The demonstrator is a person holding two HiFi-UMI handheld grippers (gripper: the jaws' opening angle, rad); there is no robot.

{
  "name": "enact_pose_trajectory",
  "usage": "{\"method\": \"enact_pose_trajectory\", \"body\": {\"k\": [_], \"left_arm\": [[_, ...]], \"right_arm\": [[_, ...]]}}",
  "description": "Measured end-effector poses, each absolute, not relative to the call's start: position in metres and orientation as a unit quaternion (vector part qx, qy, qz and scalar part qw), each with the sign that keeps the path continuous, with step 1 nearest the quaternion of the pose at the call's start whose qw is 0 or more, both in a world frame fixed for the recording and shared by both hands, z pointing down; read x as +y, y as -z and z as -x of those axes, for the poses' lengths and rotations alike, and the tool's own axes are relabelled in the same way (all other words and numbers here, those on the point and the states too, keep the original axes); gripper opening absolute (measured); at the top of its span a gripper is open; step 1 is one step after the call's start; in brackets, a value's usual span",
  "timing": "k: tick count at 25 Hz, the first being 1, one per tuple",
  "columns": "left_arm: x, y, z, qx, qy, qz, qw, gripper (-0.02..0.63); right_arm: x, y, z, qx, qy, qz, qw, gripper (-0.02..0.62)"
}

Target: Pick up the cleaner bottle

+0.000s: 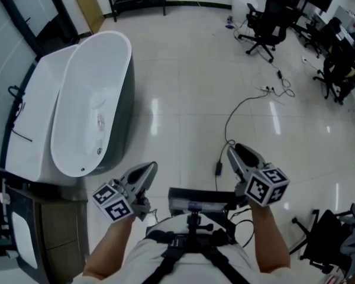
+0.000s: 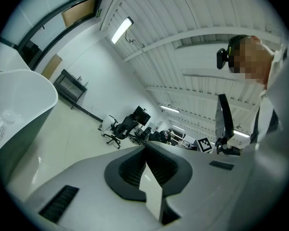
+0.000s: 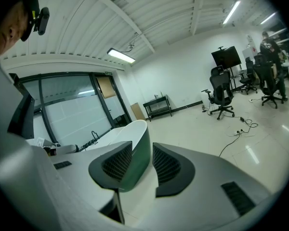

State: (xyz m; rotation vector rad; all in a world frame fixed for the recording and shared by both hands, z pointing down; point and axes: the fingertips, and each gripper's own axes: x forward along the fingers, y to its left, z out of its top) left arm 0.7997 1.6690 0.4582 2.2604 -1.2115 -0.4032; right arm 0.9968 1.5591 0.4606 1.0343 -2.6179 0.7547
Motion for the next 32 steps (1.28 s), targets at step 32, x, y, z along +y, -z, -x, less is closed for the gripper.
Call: {"method": "enact_pose_trajectory", "body": {"k": [32], "left_arm": [[1.585, -0.479, -0.763, -0.487, 0.172, -0.811, 0.274, -0.006]], "right_arm": [[1.456, -0.497, -0.946, -0.890, -0.264, -0.355, 0.112, 0.143]]}}
